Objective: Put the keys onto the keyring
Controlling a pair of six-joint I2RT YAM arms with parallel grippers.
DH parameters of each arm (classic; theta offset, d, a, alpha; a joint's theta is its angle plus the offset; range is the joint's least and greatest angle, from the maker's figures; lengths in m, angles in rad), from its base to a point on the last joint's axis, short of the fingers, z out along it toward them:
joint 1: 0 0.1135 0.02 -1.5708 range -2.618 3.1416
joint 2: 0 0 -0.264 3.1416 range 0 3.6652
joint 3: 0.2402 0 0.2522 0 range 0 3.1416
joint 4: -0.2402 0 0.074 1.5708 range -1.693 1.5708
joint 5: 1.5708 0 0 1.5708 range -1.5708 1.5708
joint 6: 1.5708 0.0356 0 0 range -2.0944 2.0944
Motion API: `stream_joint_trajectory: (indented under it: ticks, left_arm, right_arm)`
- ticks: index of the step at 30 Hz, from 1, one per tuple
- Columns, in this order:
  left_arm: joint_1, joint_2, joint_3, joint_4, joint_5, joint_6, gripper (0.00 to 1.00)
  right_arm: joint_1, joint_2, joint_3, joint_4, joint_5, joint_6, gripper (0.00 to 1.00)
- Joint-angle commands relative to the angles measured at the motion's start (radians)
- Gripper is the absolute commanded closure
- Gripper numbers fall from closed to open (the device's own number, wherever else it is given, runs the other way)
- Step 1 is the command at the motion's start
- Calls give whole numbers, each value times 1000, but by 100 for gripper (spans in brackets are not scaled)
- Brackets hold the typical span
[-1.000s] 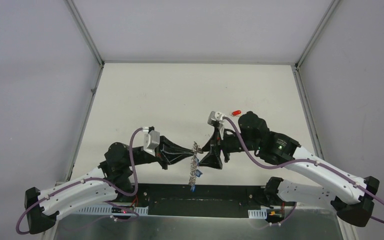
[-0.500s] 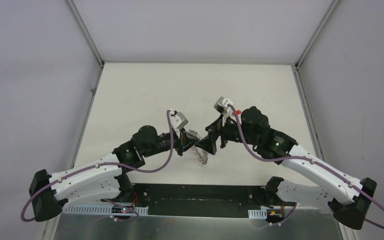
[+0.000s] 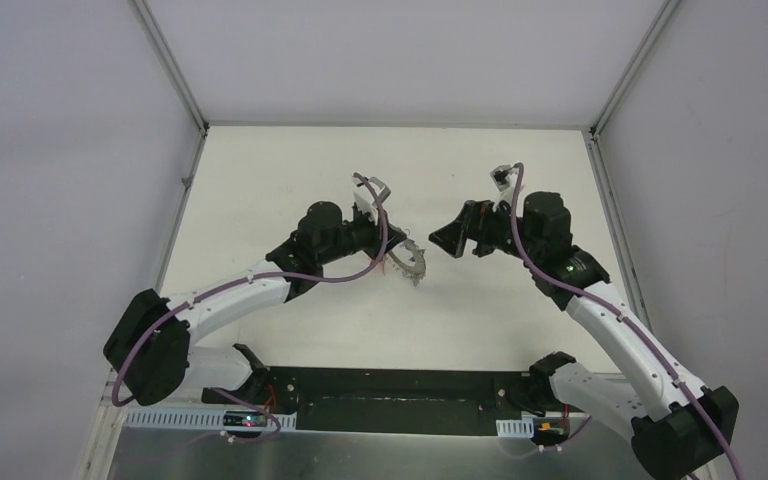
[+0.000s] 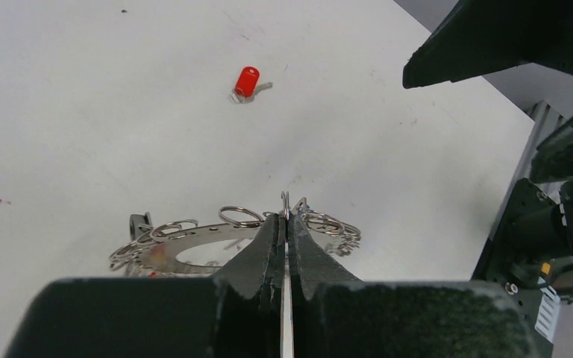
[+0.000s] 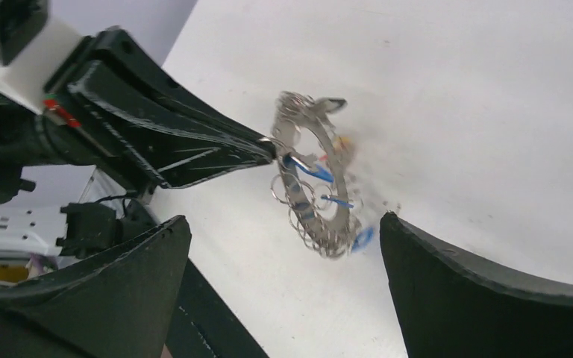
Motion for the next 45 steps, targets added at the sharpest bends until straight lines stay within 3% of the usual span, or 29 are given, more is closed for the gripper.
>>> stream_joint_trajectory:
  ticks: [1, 6, 11, 15, 21, 30, 35, 41, 45]
  left_arm:
    - [10, 76, 44, 287, 27, 36, 100]
    - [10, 183, -30, 467, 15, 36, 100]
    - [10, 203, -108, 514, -29, -9, 100]
    - [10, 160, -141, 460, -57, -22, 100]
    - [10, 63, -140, 242, -62, -75, 100]
    - [10, -115, -227, 142, -98, -177, 99]
    - [10, -208, -237, 46, -101, -183, 84]
    - [10, -306, -208, -91, -142, -218, 47]
    - [10, -327, -161, -200, -155, -273, 31]
  right_arm:
    - [-96, -40, -25, -17, 14, 48, 0]
    - [-152, -32, -42, -104, 34, 72, 0]
    - [-165, -27, -104, -94, -8, 100, 0]
    - [-175, -42, -146, -57, -43, 134, 0]
    - [-184, -75, -170, -65, -36, 145, 0]
    - [-191, -85, -184, -93, -74, 142, 0]
    - [-192, -77, -191, -96, -118, 145, 0]
    - [-194, -67, -183, -127, -138, 146, 0]
    - [-194, -68, -170, -180, -99, 151, 0]
